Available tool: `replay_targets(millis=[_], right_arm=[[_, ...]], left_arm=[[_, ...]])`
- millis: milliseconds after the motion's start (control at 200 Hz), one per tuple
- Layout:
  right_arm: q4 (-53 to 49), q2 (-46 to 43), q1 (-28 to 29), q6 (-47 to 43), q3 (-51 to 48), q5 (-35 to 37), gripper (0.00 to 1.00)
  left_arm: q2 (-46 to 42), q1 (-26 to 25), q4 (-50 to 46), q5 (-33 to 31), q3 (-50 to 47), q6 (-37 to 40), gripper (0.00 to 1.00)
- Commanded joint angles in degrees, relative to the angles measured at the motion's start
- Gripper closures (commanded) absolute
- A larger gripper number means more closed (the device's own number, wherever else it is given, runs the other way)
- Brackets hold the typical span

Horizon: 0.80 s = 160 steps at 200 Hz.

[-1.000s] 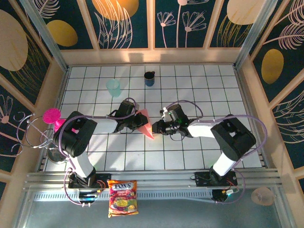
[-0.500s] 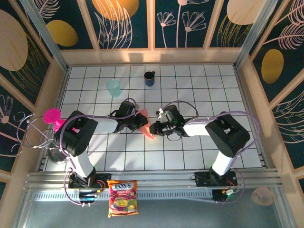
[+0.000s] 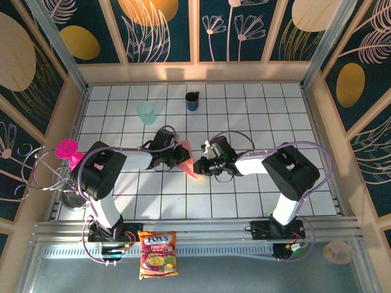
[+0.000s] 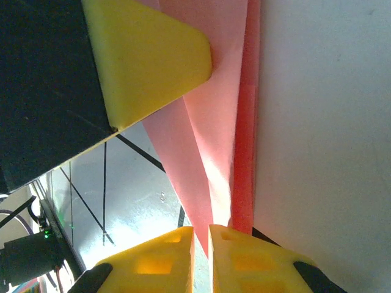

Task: Fold a paper plane with a square sheet of paper (pick it up from the middle)
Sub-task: Fourth fold the wing at the center of the table.

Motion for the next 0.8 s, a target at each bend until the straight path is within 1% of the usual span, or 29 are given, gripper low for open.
replay_targets(millis=[0,380,516,586,721,796], right_arm=[[-1.4,1.2,0.5,-1.3,1.2,0.8,0.85],[-1.6,2.5,0.6,-1.4,1.1,0.6,0.85],[-2.2,2.4,0.7,-1.5,1.1,1.0,0.85],[-2.4,1.0,0.5,-1.5,1.5,1.8,0.85],[-0.8,-5.3,0.1,-1.0,1.5,5.3,0.85],[-0.6,-7.1,-0.2,-0.8,1.8,6.8,0.85]], left_arm=[[1.3,0.1,-1.9,-1.4,1.2,1.1,0.85],[2.8,0.1,-2.4,-1.3,1.5,1.6,0.85],[3.1,0.1,-3.8,-2.1,1.3,1.9,0.85],[3.0,0.1,-4.5,-2.7,1.0,2.2,0.85],[2.9,0.1,-5.1,-3.1,0.8,2.5,0.85],[2.9,0.1,-5.1,-3.2,0.8,2.6,0.85]])
